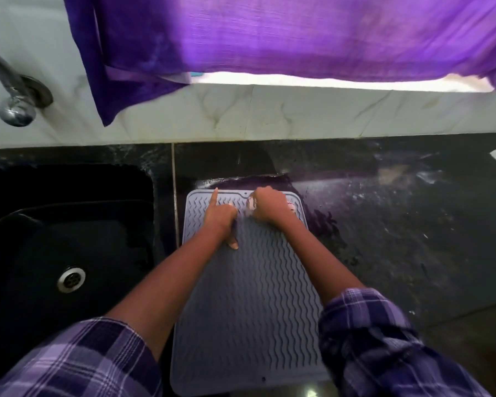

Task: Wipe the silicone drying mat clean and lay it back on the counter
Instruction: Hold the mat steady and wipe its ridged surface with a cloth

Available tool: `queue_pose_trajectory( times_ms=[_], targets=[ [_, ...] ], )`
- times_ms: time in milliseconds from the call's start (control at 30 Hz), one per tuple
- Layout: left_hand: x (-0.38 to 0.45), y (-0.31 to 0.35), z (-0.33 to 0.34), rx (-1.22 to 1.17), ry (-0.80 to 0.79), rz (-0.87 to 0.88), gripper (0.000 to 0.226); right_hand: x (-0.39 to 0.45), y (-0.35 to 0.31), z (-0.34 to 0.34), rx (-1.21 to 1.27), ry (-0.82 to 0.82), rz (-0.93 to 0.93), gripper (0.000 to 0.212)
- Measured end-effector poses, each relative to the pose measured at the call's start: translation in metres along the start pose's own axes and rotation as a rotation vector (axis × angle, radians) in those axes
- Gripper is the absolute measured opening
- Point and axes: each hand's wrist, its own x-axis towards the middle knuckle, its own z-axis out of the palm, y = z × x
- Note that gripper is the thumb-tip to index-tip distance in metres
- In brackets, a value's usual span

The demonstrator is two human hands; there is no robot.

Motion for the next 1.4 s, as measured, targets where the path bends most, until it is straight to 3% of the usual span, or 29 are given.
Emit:
queue_pose_trajectory(
  times_ms=[133,233,467,600,700,833,1067,1200,1400],
  targets=[
    [-0.003,-0.005,0.0,-0.053,-0.016,0.019,0.082,0.007,-0.026,0.018,-0.093,0.042,0.0,0.03],
    [-0.004,-0.004,0.0,-0.053,-0.01,0.01,0.072,-0.008,-0.03,0.029,-0.084,0.054,-0.002,0.028],
    [-0.009,-0.002,0.0,-0.042,0.001,0.005,0.07,-0.029,-0.009,0.008,0.019,-0.211,-0.005,0.031],
    [-0.005,-0.004,-0.002,-0.082,0.005,0.003,0.067,0.017,0.001,-0.013,0.046,0.093,0.056,0.023],
    [-0.005,-0.002,-0.003,-0.056,-0.015,0.005,0.068,0.021,-0.003,0.003,-0.084,0.045,0.03,0.032],
    [-0.004,-0.003,-0.003,-0.009,-0.039,0.014,0.071,-0.009,0.001,0.024,-0.055,0.064,0.033,0.026],
    [0.0,0.005,-0.003,0.084,-0.032,-0.022,0.073,-0.042,0.008,0.012,0.021,-0.212,0.008,0.028],
    [0.001,0.002,-0.001,0.07,-0.023,-0.022,0.065,-0.016,0.012,0.0,0.129,0.046,0.092,0.024],
    [-0.001,0.002,0.001,0.101,-0.002,-0.019,0.071,-0.085,-0.014,0.048,-0.09,0.013,-0.059,0.035]
  ],
)
